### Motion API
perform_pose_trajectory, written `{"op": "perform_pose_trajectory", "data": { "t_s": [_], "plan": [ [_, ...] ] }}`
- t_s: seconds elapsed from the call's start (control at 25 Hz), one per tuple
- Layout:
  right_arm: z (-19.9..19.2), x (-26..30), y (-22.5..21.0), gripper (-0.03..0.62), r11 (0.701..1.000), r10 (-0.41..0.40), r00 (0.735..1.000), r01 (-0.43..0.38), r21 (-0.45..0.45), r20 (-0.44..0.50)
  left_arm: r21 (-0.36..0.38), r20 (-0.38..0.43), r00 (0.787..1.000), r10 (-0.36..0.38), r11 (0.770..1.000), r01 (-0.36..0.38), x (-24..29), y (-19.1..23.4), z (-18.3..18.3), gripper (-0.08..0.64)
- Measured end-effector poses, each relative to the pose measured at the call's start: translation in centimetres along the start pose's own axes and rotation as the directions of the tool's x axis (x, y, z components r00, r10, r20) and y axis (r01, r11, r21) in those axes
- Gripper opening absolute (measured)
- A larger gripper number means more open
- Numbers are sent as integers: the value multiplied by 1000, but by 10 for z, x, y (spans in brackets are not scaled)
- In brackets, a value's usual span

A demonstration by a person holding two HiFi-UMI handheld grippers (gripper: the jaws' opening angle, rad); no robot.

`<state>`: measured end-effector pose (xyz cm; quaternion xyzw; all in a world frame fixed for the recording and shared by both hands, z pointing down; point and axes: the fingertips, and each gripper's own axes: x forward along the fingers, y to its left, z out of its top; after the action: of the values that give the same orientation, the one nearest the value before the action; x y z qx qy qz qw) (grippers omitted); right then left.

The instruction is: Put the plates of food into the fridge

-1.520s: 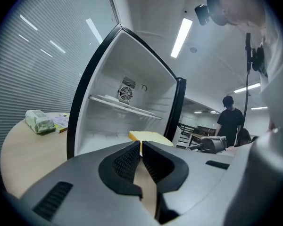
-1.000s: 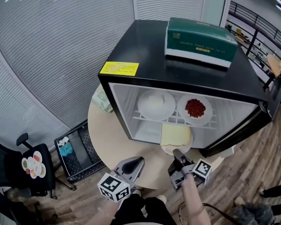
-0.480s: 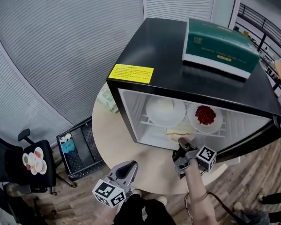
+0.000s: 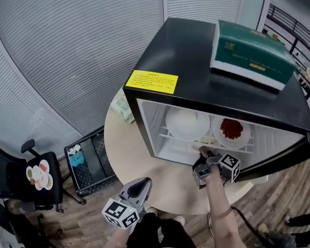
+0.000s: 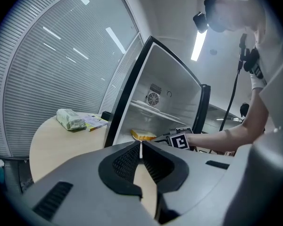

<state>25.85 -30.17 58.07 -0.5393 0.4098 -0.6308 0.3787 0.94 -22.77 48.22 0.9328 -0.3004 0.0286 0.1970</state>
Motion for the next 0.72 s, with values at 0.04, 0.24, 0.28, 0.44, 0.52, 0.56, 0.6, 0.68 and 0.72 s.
{"op": "perform_pose_trajectory", "data": {
  "t_s": [0.04, 0.24, 0.28, 0.44, 0.52, 0.56, 0.6, 0.68, 0.72],
  "plan": [
    [0, 1, -1, 20, 1000, -12, 1000, 12, 14, 0, 0, 2, 1000, -2, 1000, 2, 1, 0, 0, 5],
    [2, 0, -7, 20, 988, -156, 988, 155, 22, 10, -4, 7, 1000, -14, 1000, 14, 4, -2, 3, 5],
    [3, -1, -8, 21, 982, -189, 982, 189, 21, 20, -5, 8, 1000, -15, 1000, 16, 5, -1, 4, 5],
    [5, 0, -1, 92, 975, -223, 972, 220, 39, 80, 2, 14, 1000, -18, 1000, 18, 5, -2, 8, 5],
    [4, -2, 3, 139, 975, -222, 970, 217, 55, 102, 4, 19, 1000, -19, 1000, 18, 4, -2, 10, 5],
    [3, -3, 3, 151, 974, -226, 968, 221, 56, 112, 3, 20, 1000, -18, 1000, 18, 4, -2, 12, 5],
    [3, -6, 2, 162, 973, -229, 966, 224, 51, 123, 2, 22, 1000, -18, 1000, 18, 3, -2, 13, 5],
    [3, -13, -1, 164, 974, -228, 961, 224, 46, 153, 1, 25, 999, -22, 1000, 22, 2, -2, 15, 5],
    [2, -17, -3, 166, 974, -227, 959, 222, 49, 169, 1, 25, 999, -25, 1000, 25, 2, -2, 15, 5]
  ]
}}
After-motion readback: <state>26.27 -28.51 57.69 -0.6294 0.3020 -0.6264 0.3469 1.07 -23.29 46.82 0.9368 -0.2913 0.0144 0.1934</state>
